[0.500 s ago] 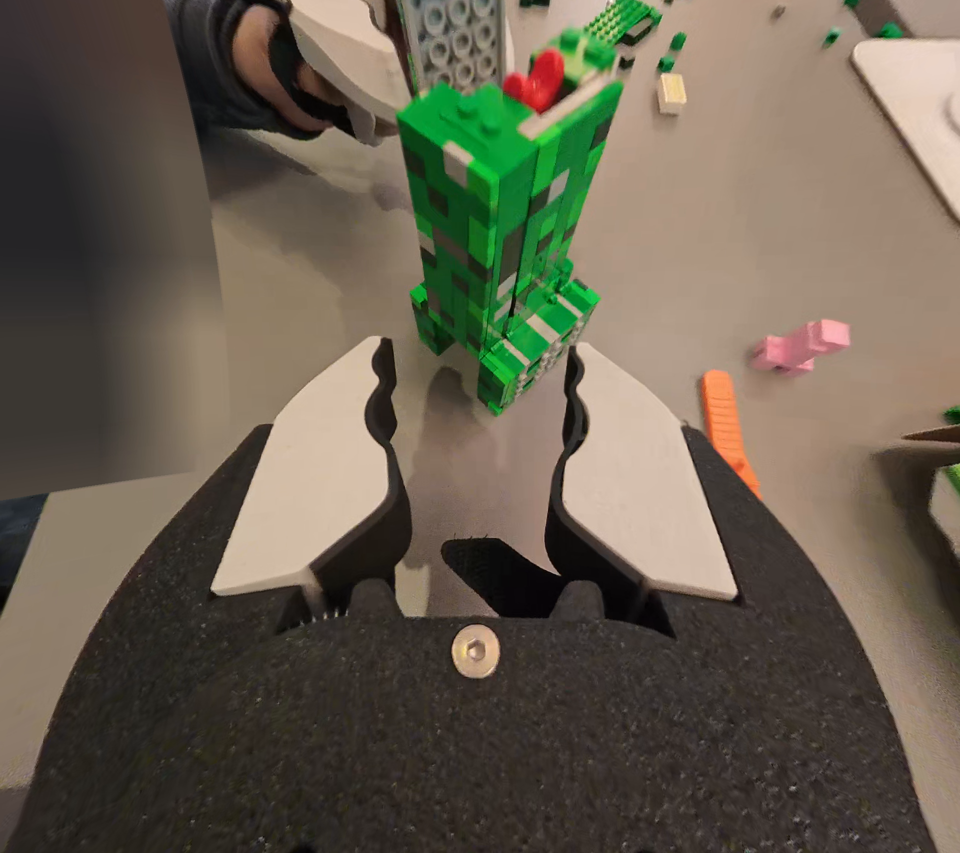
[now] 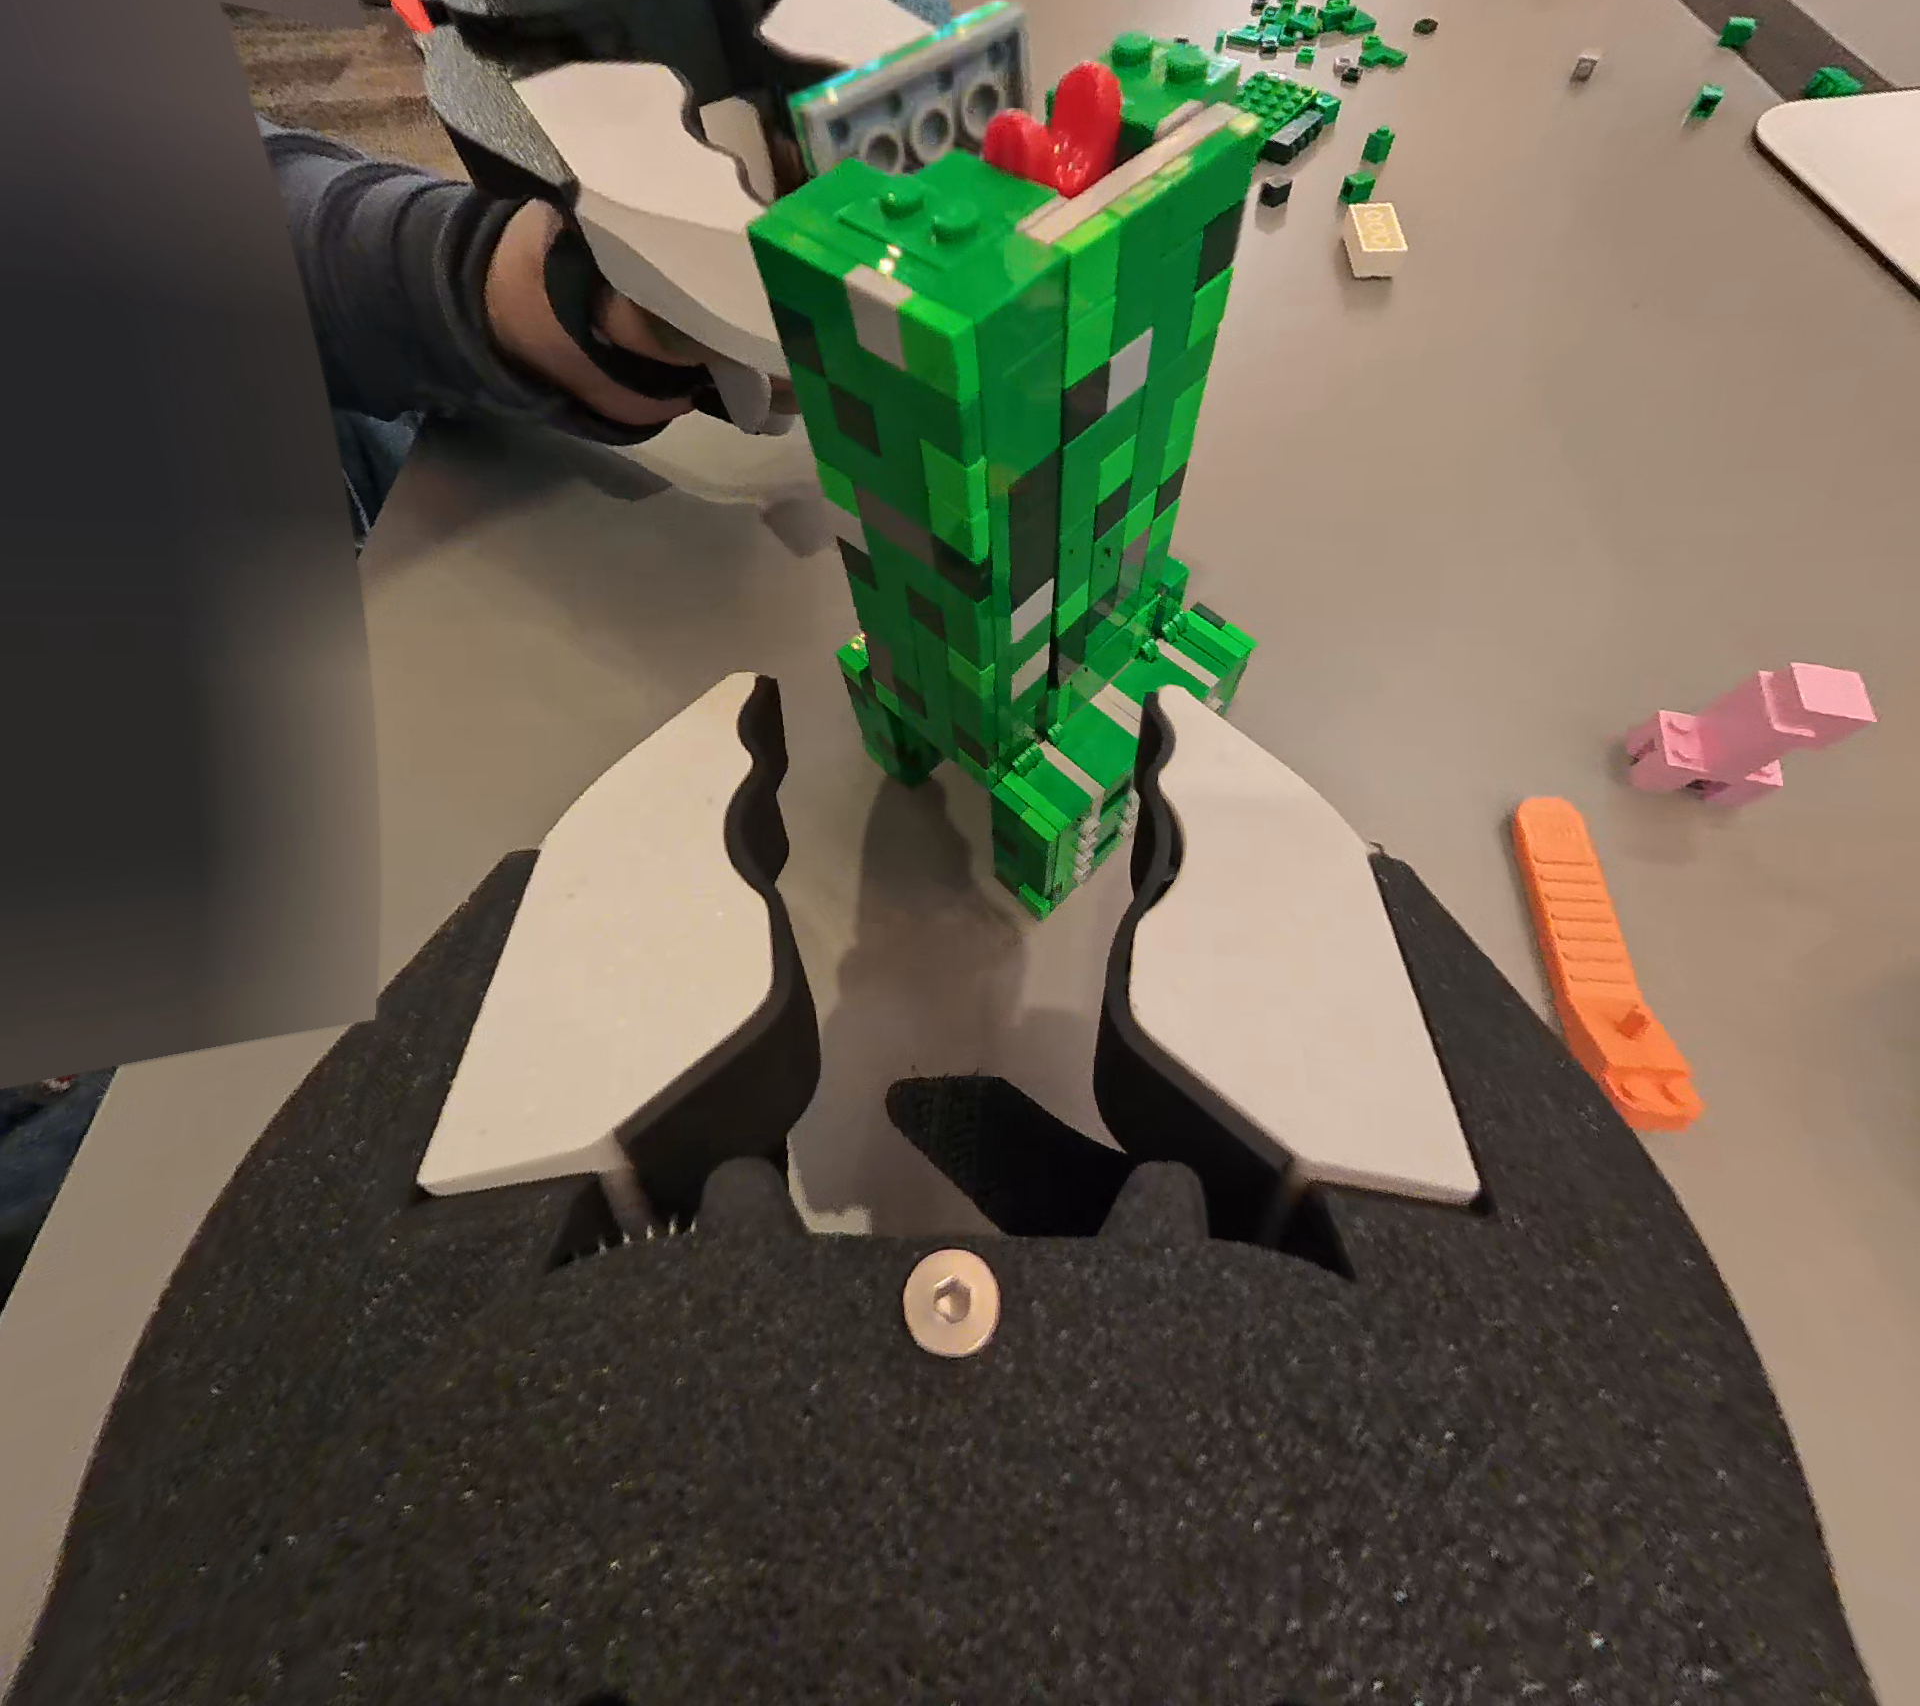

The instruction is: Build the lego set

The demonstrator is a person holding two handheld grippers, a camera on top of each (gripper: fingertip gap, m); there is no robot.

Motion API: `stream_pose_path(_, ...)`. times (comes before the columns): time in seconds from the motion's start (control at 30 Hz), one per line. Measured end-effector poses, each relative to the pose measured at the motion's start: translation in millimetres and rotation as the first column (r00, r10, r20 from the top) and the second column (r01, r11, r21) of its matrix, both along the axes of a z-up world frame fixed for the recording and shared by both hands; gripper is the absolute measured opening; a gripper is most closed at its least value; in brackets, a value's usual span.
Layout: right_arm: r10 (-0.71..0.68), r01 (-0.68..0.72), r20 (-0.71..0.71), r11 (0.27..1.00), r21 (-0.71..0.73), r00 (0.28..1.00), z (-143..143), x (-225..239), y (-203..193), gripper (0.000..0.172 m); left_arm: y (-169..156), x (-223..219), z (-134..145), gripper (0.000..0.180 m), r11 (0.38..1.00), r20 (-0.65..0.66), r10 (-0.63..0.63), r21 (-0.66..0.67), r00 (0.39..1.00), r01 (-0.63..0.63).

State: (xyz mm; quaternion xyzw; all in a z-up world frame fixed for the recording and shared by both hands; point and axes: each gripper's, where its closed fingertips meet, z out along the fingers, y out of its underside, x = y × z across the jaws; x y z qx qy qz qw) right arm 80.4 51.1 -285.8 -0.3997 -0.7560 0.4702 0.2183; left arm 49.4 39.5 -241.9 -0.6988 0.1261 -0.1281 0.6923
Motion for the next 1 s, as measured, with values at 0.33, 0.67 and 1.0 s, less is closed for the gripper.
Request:
stream_pose_path(0.33,0.006,-0.006,-0.024,1.0,-0.008,1.0,2,0,-9,0.064,6,-1,-1,0.031,1.0,0.003,0.02,-0.012,1.0,-0.02)
stream_pose_path(0.67,-0.045,0.043,-0.094,0.999,-0.028,0.995,23,2,-13,0.065,9,1,-2,0.031,1.0,0.027,-0.006,-0.016,1.0,0.006)
stream_pose_path(1.0,-0.17,0.173,-0.078,0.984,0.036,0.982,35,-3,-6,0.066,9,0,-2,0.031,1.0,0.05,-0.014,-0.006,0.999,0.015)
